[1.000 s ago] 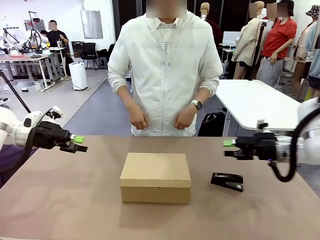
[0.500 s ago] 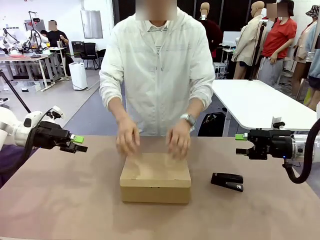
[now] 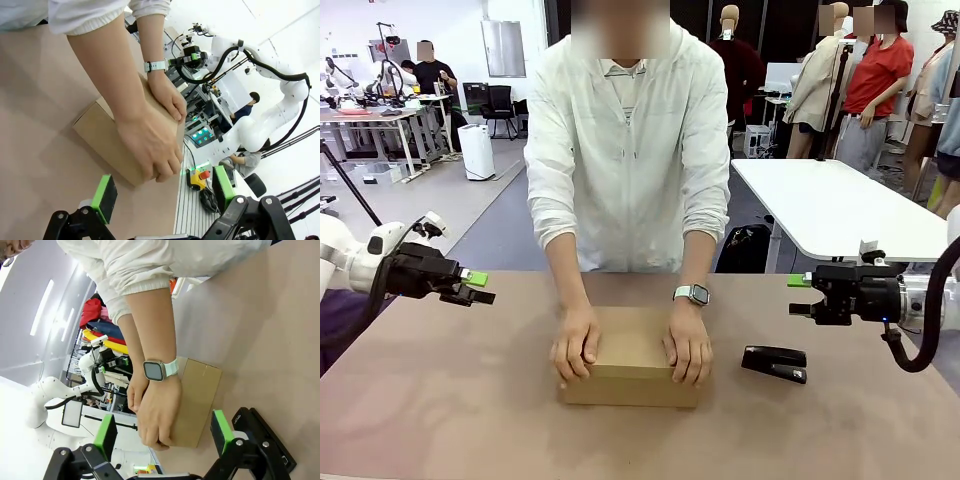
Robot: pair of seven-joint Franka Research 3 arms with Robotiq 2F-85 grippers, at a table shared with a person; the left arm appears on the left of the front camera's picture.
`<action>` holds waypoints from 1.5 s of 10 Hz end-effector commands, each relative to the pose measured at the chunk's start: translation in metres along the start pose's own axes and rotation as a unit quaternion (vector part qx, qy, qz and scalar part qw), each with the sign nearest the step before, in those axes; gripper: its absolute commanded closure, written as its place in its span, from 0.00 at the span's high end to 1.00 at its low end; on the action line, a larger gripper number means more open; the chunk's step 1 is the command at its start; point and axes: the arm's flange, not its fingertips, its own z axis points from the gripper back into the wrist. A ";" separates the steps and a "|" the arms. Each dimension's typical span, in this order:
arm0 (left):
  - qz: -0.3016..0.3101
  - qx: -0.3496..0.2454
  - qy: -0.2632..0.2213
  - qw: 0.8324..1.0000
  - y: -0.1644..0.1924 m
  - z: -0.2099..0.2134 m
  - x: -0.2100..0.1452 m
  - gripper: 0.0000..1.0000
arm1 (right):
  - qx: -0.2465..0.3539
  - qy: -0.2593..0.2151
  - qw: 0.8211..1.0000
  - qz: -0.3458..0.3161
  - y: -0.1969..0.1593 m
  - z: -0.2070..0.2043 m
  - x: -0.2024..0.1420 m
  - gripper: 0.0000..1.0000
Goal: Pack the items into the box.
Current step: Close the Mailer Box.
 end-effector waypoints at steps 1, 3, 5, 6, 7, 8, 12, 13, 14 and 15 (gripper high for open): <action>-0.006 0.001 0.005 1.000 -0.004 0.001 -0.003 1.00 | -0.005 0.003 1.000 0.015 0.001 -0.001 0.003 1.00; -0.006 0.001 0.005 1.000 -0.004 0.001 -0.003 1.00 | -0.005 0.003 1.000 0.015 0.001 -0.001 0.003 1.00; -0.006 0.001 0.005 1.000 -0.004 0.001 -0.003 1.00 | -0.005 0.003 1.000 0.015 0.001 -0.001 0.003 1.00; -0.006 0.001 0.005 1.000 -0.004 0.001 -0.003 1.00 | -0.005 0.003 1.000 0.015 0.001 -0.001 0.003 1.00; -0.006 0.001 0.005 1.000 -0.004 0.001 -0.003 1.00 | -0.005 0.003 1.000 0.015 0.001 -0.001 0.003 1.00; -0.006 0.001 0.005 1.000 -0.004 0.001 -0.003 1.00 | -0.005 0.003 1.000 0.015 0.001 -0.001 0.003 1.00; -0.006 0.001 0.005 1.000 -0.004 0.001 -0.003 1.00 | -0.005 0.003 1.000 0.015 0.001 -0.001 0.003 1.00; -0.006 0.001 0.005 1.000 -0.004 0.001 -0.003 1.00 | -0.005 0.003 1.000 0.015 0.001 -0.001 0.003 1.00; -0.006 0.001 0.005 1.000 -0.004 0.001 -0.003 1.00 | -0.005 0.003 1.000 0.015 0.001 -0.001 0.003 1.00; -0.006 0.001 0.005 1.000 -0.004 0.001 -0.003 1.00 | -0.005 0.003 1.000 0.015 0.001 -0.001 0.003 1.00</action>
